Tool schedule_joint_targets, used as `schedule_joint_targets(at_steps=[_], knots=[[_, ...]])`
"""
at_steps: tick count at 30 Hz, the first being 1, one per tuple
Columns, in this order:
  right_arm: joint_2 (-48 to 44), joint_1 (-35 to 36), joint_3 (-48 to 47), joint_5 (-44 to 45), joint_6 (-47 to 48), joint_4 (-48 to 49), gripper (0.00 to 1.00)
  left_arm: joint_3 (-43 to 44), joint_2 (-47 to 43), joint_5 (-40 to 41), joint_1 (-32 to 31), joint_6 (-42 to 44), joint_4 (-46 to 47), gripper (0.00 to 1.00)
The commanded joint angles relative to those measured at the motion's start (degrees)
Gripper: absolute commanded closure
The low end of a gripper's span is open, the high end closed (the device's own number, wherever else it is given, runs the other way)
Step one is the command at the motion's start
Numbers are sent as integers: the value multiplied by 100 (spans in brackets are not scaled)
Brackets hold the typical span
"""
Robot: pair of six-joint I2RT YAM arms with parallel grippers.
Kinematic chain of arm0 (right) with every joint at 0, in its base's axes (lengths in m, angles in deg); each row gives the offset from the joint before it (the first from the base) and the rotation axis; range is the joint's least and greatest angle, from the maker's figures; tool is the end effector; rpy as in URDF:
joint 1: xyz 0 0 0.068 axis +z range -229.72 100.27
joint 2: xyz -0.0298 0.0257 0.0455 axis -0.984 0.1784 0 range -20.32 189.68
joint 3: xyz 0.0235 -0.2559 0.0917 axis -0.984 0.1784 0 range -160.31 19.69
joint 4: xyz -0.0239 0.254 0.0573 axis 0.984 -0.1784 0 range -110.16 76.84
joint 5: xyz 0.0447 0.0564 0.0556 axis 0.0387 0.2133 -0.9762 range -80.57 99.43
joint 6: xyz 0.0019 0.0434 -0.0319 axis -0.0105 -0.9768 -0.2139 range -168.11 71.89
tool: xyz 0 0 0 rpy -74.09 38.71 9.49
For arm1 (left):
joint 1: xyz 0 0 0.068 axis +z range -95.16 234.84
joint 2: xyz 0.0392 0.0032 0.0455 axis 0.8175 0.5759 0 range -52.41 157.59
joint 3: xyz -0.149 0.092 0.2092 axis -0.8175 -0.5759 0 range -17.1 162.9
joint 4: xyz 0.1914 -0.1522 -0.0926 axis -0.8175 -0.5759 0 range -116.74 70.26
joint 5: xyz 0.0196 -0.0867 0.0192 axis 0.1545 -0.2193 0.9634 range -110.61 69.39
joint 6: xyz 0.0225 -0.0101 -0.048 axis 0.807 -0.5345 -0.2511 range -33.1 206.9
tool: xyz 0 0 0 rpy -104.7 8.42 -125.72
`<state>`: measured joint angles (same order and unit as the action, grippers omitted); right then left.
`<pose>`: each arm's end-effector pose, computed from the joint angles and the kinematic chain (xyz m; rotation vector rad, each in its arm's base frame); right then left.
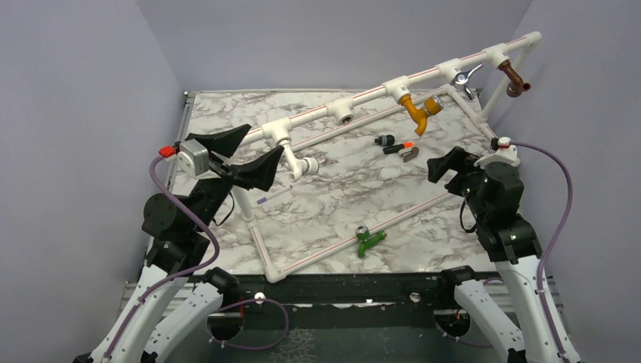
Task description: Install the water faucets
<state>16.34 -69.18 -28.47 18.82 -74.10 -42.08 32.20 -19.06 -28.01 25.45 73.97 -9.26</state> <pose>0.1391 0.0201 0.3462 0.3644 1.8450 0.2857 0.0992 -0.0611 0.4324 0.2802 1.1075 -0.7305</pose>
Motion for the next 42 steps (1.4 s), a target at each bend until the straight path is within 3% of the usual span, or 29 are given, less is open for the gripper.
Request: schedule_joint_targets(at_steps=[1, 7, 14, 24, 31, 42], knots=[[120, 9, -548, -161, 35, -866, 0, 146, -21, -204, -23, -142, -36, 1], [153, 9, -708, -404, 537, -1136, 0, 212, -52, -265, -23, -201, -194, 1], [-240, 9, -225, -1902, 919, -598, 3, 423, -92, 2, -23, -206, -747, 1], [426, 17, 193, -3452, 909, -77, 12, 747, -124, 433, -23, -98, -1774, 1], [777, 292, 450, -3336, 834, -121, 17, 713, -271, 690, -23, -9, -1997, 1], [1422, 1823, 781, -2073, 383, 90, 18, 750, -195, 697, -32, 262, -2082, 1]])
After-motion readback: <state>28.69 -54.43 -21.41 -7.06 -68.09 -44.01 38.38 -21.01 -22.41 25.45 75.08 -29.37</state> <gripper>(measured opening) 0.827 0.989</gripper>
